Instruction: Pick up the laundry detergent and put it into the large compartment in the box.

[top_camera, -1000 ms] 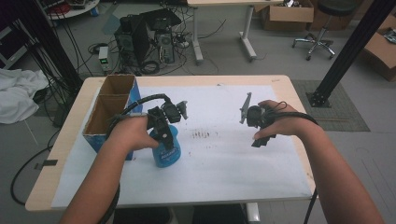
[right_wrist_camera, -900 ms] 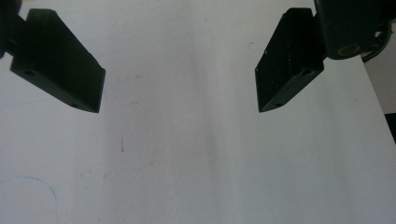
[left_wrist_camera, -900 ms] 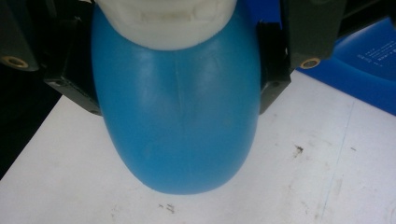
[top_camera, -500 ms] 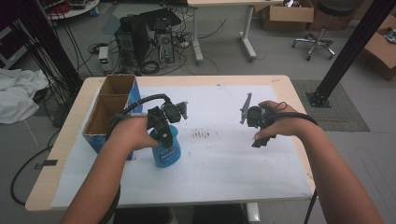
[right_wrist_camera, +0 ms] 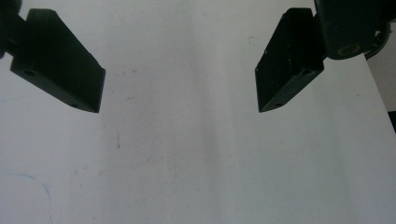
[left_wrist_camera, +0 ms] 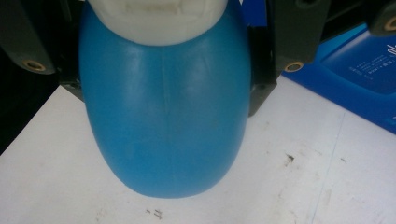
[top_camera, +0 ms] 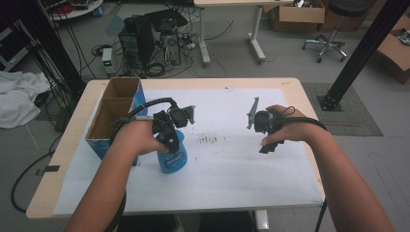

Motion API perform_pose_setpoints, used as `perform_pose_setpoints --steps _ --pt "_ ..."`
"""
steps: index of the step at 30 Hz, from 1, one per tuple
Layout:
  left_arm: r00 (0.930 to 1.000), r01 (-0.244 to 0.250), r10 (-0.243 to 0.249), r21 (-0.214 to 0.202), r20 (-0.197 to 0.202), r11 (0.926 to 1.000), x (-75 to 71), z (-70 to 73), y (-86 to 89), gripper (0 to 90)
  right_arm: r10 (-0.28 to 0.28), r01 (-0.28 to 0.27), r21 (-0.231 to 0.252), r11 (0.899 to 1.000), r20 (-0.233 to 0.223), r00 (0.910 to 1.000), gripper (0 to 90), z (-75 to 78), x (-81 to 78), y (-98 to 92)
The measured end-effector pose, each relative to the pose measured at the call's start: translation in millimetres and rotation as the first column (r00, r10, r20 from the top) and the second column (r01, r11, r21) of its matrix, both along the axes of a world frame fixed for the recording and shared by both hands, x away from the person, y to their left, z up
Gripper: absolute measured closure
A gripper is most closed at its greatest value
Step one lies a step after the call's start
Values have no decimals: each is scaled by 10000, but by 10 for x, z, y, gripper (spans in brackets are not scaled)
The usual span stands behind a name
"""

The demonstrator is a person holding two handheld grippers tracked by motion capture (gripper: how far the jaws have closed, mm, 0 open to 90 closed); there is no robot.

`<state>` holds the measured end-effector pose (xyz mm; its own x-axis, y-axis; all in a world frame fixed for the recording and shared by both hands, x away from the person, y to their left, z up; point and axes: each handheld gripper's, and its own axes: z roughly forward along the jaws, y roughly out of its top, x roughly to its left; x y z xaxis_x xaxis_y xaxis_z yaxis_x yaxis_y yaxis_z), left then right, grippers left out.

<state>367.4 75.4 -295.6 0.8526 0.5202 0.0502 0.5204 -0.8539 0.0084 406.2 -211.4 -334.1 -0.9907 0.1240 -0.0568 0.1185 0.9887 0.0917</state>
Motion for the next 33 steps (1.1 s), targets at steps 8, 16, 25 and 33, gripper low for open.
perform_pose_setpoints --steps 8,16,25,33 --pt "9989 470 -472 396 32 9981 -28 33 -73 386 -26 25 134 9999 49 10000 163 34 -31 -31" --pt "9999 -119 118 188 72 9998 -33 291 -44 386 -84 83 82 9999 122 9999 162 75 -48 -59" --pt "9950 -980 982 123 -153 9951 -23 645 8 385 -105 103 128 9999 169 9998 162 92 -61 -64" --pt "9764 -2150 2140 -348 -301 9760 40 980 115 385 -105 102 126 9999 192 9998 162 104 -60 -50"
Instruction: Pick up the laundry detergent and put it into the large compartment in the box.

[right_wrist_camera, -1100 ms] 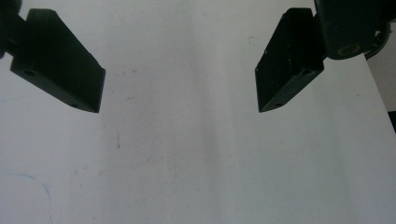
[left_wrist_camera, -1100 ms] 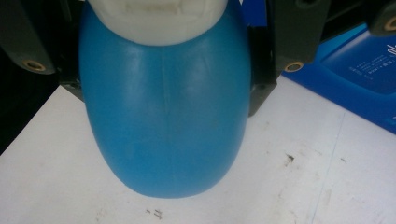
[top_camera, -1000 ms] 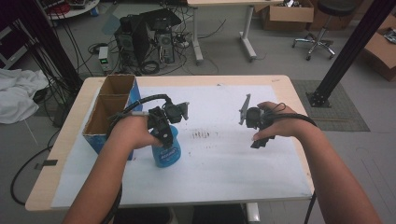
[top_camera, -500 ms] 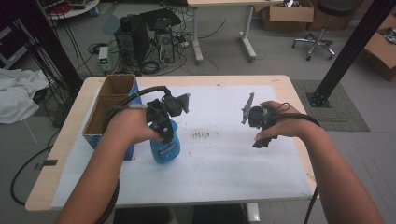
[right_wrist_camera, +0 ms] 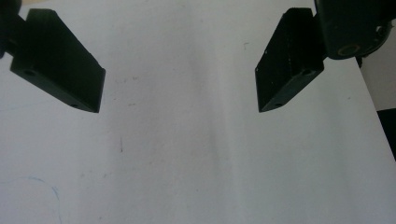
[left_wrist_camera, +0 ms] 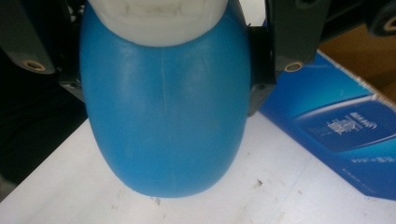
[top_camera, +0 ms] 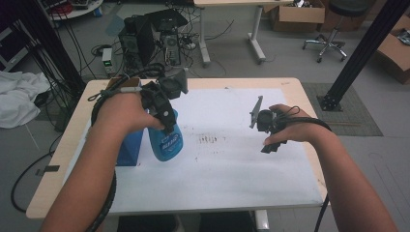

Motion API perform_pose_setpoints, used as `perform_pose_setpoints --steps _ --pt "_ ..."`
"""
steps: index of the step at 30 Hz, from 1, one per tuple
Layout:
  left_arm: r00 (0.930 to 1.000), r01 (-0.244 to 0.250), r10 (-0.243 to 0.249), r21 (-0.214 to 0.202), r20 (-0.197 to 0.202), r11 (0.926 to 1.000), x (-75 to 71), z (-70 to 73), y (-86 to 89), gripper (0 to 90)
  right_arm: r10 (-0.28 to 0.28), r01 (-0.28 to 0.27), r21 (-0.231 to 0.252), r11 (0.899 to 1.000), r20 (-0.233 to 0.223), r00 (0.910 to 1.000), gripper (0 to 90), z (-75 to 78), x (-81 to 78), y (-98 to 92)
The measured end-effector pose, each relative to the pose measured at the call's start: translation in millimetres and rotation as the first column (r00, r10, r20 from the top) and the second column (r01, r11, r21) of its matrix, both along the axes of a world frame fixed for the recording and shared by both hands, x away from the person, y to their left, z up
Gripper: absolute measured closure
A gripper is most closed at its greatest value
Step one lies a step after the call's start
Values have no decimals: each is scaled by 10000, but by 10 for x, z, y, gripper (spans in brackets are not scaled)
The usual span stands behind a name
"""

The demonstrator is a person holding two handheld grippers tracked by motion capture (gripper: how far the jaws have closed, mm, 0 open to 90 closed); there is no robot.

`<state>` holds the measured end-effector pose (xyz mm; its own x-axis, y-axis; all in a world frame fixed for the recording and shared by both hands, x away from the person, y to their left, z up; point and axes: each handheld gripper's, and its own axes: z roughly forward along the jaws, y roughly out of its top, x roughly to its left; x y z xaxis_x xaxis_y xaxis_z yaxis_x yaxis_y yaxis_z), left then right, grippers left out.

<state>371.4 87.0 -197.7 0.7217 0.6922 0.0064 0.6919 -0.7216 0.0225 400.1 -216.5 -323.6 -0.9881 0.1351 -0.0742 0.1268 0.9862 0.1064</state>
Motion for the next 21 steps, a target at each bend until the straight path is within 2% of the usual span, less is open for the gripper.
perform_pose_setpoints --steps 4,8,9,16,18,21 --pt "9985 -552 552 -203 -9 9983 30 169 46 385 20 -20 2 10000 41 10000 163 10 1 -2" --pt "9940 -1082 1079 -212 -169 9939 67 295 93 385 12 -12 -46 10000 14 10000 162 14 2 6" --pt "9909 -1338 1333 -242 -198 9907 79 330 107 385 26 -26 -13 10000 17 10000 162 12 4 8" --pt "9767 -2106 2100 -101 -436 9775 161 557 218 385 66 -66 -46 10000 9 10000 163 2 17 22" --pt "9701 -2397 2393 -39 -415 9708 193 654 262 385 38 -38 -83 10000 18 10000 162 6 23 18" --pt "9590 -2828 2830 100 -167 9591 229 807 326 385 23 -23 -71 10000 -1 10000 162 5 26 19"
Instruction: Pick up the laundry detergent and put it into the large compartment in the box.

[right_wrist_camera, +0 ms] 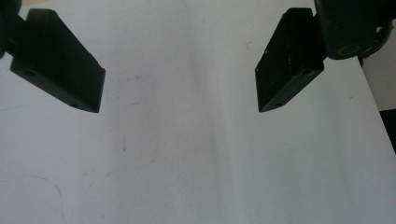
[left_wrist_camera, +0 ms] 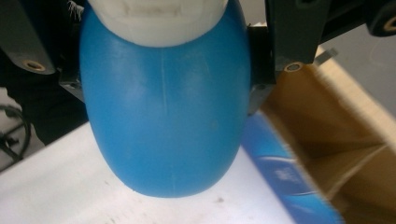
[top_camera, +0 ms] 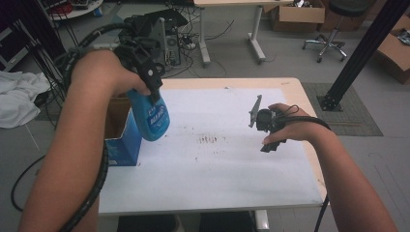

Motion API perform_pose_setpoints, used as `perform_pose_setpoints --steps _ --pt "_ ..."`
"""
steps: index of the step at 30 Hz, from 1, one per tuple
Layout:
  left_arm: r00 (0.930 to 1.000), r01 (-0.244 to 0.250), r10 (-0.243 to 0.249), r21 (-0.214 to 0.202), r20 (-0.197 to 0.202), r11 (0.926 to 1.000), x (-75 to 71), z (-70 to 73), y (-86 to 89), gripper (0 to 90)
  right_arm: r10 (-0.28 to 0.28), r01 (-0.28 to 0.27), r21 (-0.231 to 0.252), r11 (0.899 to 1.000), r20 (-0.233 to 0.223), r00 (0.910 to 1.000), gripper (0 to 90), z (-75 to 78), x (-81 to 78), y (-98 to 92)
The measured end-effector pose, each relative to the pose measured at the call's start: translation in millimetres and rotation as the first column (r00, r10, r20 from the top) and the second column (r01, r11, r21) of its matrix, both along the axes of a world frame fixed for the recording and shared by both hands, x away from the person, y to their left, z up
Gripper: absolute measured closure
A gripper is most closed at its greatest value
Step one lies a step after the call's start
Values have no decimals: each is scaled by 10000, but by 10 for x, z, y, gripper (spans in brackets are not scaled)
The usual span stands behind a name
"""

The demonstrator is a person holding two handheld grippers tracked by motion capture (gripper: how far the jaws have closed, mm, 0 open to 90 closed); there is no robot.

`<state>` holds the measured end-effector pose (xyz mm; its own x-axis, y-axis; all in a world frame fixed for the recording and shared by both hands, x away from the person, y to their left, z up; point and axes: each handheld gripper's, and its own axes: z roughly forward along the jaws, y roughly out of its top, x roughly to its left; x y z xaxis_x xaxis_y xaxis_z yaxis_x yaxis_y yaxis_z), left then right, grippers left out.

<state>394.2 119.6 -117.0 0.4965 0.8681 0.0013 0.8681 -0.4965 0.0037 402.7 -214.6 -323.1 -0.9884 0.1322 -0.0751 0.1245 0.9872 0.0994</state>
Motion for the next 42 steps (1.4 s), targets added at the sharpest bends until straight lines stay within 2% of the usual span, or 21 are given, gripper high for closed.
perform_pose_setpoints --steps 3,7,15,23,24,25,26,30,31,38,42 --pt "9986 -530 530 25 15 9986 29 123 88 385 63 -63 59 10000 8 10000 162 1 -2 6" --pt "9929 -1190 1190 -90 -8 9929 56 232 235 385 -10 10 90 10000 -5 10000 162 -10 0 -6" --pt "9732 -2292 2292 5 -158 9734 81 309 548 385 55 -55 37 10000 25 10000 162 -14 8 -7" --pt "9450 -3265 3269 264 -139 9448 107 263 813 384 25 -24 118 9999 -52 10000 162 -42 9 2" --pt "9396 -3415 3420 272 -158 9395 111 257 849 385 65 -65 91 9999 -63 10000 162 -44 11 5" --pt "9392 -3424 3430 307 -150 9391 115 254 873 385 81 -81 45 10000 -53 10000 162 -46 12 9" --pt "9350 -3538 3543 296 -147 9349 117 245 898 385 92 -91 12 10000 -51 9999 162 -46 14 12" --pt "9266 -3756 3759 346 -51 9261 137 193 994 384 89 -89 118 9999 -51 9999 162 -61 18 12" --pt "9226 -3854 3858 340 -43 9221 143 176 1011 384 87 -87 77 9999 -40 10000 162 -61 20 12" --pt "9128 -4084 4081 427 154 9118 198 52 1123 384 37 -36 25 10000 -167 9999 163 -101 27 13" --pt "9110 -4123 4119 411 199 9101 226 -26 1167 384 58 -58 -5 10000 -171 9998 162 -89 36 14"
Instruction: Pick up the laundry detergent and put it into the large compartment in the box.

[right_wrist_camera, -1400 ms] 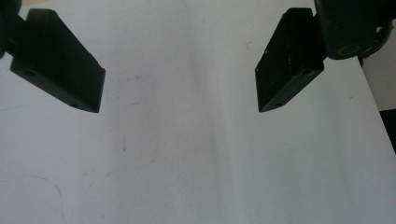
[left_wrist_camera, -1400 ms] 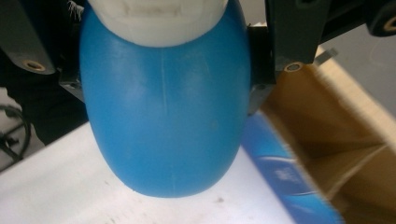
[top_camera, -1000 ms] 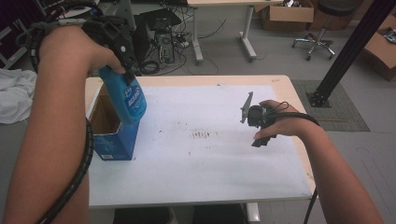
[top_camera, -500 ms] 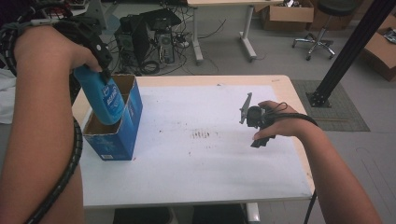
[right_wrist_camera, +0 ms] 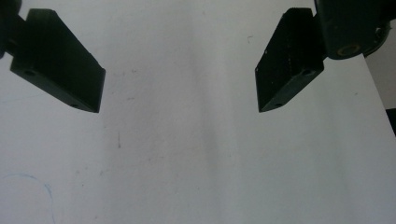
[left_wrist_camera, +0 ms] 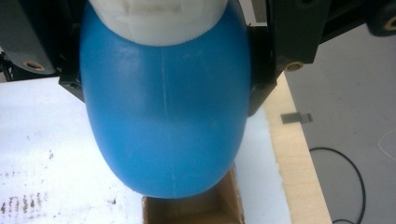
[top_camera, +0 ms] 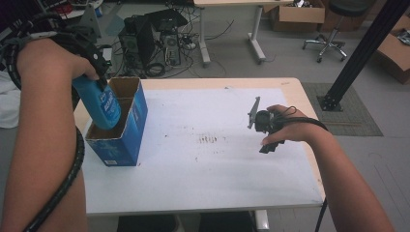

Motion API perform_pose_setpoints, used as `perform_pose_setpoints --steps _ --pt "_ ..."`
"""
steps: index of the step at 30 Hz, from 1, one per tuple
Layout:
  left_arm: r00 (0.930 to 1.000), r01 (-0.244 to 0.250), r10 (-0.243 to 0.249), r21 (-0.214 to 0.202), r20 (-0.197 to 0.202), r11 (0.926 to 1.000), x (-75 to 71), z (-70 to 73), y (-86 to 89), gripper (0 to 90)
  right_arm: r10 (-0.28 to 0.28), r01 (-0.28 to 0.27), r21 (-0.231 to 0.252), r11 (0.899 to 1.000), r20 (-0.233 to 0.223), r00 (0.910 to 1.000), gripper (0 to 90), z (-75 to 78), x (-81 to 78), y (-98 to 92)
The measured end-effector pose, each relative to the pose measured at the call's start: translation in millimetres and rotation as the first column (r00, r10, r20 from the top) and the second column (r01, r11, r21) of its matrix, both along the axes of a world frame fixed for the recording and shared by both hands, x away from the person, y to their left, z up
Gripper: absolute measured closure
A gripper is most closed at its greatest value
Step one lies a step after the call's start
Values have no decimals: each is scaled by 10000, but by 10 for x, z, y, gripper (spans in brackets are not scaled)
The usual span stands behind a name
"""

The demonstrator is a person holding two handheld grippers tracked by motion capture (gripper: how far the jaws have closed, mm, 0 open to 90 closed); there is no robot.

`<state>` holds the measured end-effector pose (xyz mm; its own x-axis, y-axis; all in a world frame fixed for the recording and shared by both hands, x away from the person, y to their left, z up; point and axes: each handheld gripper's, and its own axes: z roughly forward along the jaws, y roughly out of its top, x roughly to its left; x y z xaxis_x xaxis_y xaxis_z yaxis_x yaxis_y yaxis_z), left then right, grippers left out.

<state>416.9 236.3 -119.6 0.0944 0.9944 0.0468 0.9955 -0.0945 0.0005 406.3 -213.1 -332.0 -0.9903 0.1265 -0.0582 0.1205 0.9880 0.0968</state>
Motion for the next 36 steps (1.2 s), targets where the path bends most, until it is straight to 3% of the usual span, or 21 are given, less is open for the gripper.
perform_pose_setpoints --steps 9,16,36 --pt "9998 -3 0 106 219 9999 63 -289 56 384 -54 55 76 10000 -14 10000 162 -4 -2 -2" --pt "9999 161 -161 -26 -16 9999 92 -579 70 384 -42 42 37 10000 39 10000 162 2 -2 -8" --pt "9989 336 -340 -137 -333 9993 139 -1193 45 384 -34 34 79 10000 52 10000 163 -3 -15 0"
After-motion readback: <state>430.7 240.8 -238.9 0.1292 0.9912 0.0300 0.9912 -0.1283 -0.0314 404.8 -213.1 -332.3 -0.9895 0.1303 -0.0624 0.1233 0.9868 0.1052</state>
